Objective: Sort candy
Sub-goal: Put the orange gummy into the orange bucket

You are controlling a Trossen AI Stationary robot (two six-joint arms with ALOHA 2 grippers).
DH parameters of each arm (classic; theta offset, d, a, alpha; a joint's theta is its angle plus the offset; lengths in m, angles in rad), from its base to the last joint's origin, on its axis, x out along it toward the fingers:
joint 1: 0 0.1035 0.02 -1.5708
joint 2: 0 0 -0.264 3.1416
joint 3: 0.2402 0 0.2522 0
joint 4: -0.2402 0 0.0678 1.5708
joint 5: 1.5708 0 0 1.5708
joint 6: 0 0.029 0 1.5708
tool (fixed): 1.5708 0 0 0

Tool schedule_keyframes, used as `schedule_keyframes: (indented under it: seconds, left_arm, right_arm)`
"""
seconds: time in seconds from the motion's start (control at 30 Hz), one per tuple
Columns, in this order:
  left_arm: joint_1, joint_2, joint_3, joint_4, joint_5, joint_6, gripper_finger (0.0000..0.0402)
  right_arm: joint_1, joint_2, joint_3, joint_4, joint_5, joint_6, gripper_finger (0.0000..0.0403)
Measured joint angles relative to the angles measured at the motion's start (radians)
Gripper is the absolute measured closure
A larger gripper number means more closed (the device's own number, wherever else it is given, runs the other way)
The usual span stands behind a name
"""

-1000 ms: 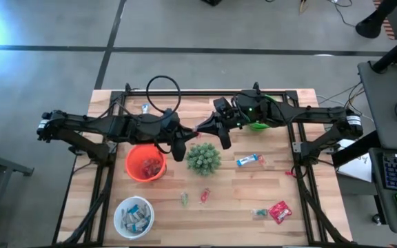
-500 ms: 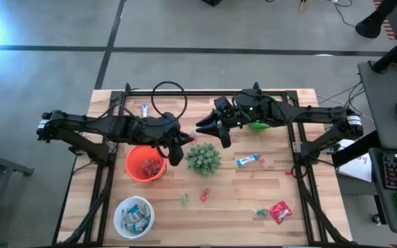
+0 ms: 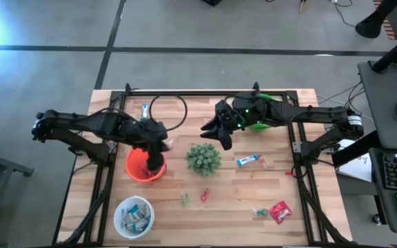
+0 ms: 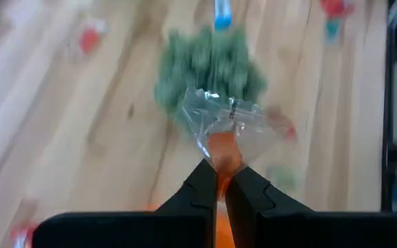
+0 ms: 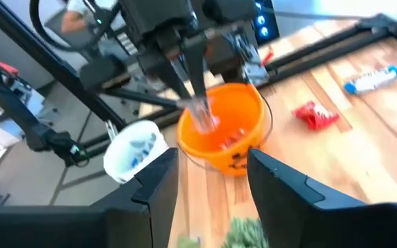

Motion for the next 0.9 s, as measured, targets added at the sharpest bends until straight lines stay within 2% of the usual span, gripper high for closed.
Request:
schedule_keyframes:
  seconds: [0.2,0.43,0.6,0.9]
  left_arm:
    - [0.0,-0.016,0.0,-0.205,0.104,0.01,0.0401]
    - [0.0,-0.02,-0.001,-0.369,0.141,0.063,0.0401]
    - [-0.001,-0.02,-0.001,-0.423,0.149,0.093,0.0401]
    - [-0.002,-0.021,-0.038,-0.433,0.241,0.185,0.04]
  right_arm:
    - [0.0,0.0,0.0,-0.107,0.064,0.0,0.0249]
    - [0.0,0.0,0.0,-0.266,0.133,0.008,0.025]
    - [0.0,0.001,0.0,-0.345,0.133,0.066,0.025]
    - [0.001,0.001,0.0,-0.515,0.131,0.133,0.025]
